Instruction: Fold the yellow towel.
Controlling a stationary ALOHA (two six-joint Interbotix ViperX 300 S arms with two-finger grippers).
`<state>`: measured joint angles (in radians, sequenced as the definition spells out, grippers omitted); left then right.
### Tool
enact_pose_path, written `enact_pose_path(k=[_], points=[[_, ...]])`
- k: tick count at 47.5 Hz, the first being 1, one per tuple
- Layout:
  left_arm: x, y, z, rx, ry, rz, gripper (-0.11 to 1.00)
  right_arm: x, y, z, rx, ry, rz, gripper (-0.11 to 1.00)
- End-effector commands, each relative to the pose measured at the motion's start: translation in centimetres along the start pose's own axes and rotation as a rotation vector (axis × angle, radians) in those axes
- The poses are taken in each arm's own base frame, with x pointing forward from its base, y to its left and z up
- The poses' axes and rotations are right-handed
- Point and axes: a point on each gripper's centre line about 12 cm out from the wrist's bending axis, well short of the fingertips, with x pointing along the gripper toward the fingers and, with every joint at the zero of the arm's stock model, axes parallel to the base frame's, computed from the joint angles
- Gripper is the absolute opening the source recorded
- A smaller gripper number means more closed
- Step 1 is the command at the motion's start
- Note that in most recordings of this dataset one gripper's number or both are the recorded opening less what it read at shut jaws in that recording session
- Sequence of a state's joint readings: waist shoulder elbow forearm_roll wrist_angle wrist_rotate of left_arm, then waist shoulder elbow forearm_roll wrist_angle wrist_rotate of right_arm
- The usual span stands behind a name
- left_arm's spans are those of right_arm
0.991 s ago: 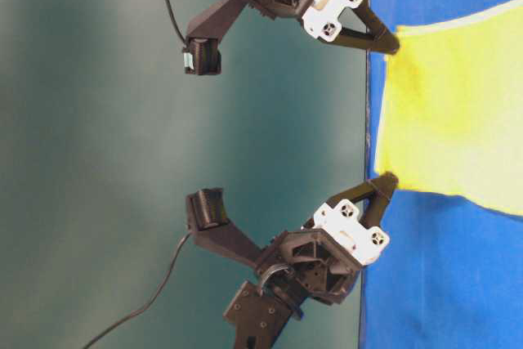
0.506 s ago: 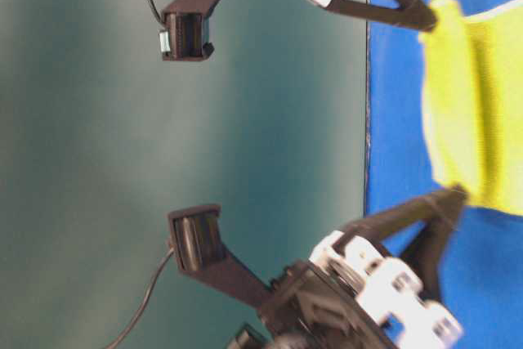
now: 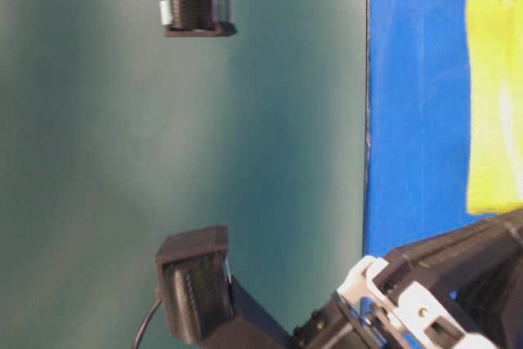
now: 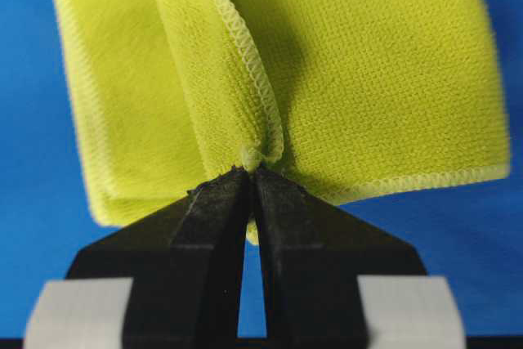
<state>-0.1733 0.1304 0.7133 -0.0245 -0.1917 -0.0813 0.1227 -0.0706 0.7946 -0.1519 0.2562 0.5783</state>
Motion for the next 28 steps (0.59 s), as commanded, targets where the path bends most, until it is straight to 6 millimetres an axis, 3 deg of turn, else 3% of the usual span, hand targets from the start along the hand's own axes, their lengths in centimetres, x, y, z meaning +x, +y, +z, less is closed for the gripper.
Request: enact_pose_path(k=[1,21,28], points=[[-0.21,-0.78,1.02,0.007,-0.029,-0.016,0.05,-0.11,0.74,0.39,-0.006,-0.010,0.015,0.06],[0.09,-0.85,1.06,0.006,-0.027,-0.018,0.05,0.26,1.04,0.64,-0.016,-0.029,0.029,0.06],[0.09,-0.91,1.05,0.010,-0.027,-0.019,0.11,0.52,1.27,0.68,-0.020,-0.033,0.036,0.06]])
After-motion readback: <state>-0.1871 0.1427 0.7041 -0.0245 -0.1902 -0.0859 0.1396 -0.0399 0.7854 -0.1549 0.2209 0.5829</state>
